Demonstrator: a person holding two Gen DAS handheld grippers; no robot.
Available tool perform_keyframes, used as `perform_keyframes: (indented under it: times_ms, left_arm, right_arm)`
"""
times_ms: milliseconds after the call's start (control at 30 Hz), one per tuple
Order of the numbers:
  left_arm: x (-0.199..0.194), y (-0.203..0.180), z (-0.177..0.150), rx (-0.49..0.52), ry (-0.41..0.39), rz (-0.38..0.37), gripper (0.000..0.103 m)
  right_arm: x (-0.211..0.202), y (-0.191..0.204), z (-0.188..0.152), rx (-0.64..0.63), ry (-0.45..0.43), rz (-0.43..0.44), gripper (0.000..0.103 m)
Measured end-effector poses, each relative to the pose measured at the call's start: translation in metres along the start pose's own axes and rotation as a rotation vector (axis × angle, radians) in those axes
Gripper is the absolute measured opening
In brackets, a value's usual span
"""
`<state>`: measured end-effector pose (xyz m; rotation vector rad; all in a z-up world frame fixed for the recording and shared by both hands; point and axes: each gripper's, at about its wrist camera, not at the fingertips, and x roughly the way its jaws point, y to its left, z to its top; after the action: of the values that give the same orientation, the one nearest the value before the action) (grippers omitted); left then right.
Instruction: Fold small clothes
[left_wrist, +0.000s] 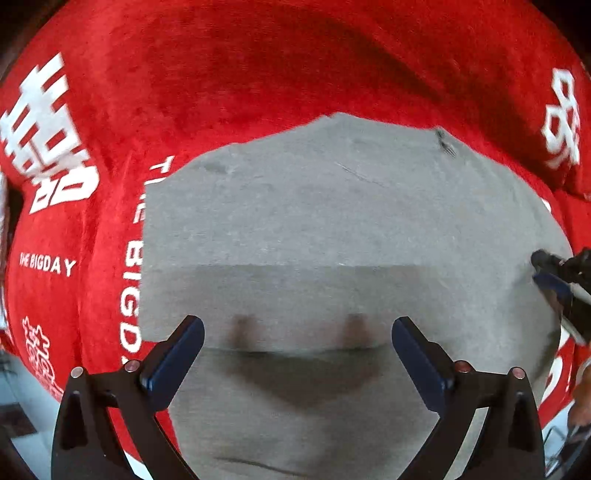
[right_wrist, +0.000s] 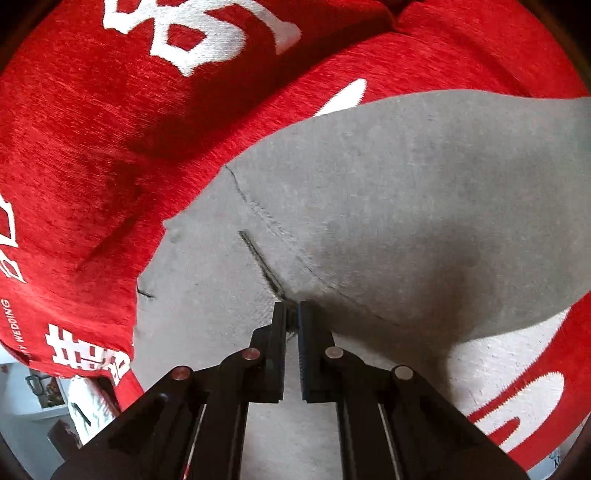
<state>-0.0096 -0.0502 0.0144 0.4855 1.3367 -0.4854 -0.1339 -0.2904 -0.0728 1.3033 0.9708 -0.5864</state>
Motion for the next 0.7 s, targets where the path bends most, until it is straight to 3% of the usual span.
perform_keyframes:
  times_ms: [67, 367, 467, 533, 600, 700]
  left_arm:
    - [-0.001, -0.008, -0.001, 0.018, 0.003, -0.007, 0.102]
    - [0.001, -0.038, -0.001, 0.062, 0.010, -0.021, 0.102]
    - [0.002, -0.052, 0.000, 0.085, 0.023, -0.031, 0.102]
    - [0.002, -0.063, 0.000, 0.102, 0.029, -0.039, 0.102]
    - [0.003, -0.074, 0.001, 0.123, 0.037, -0.043, 0.102]
    - [0.003, -0.090, 0.000, 0.151, 0.038, -0.040, 0.102]
  right_arm:
    - [-0.005, -0.007, -0.003, -0.007, 0.004, -0.016, 0.006]
    - [-0.035, -0.061, -0.012, 0.065, 0.052, 0.085, 0.008]
    - [-0.051, -0.080, -0.012, 0.086, 0.037, 0.083, 0.010]
    - [-0.063, -0.097, -0.011, 0.113, 0.006, 0.060, 0.028]
    - [-0.078, -0.120, -0.009, 0.161, -0.038, 0.048, 0.062]
    - [-0.095, -0.155, -0.005, 0.234, -0.082, 0.041, 0.065]
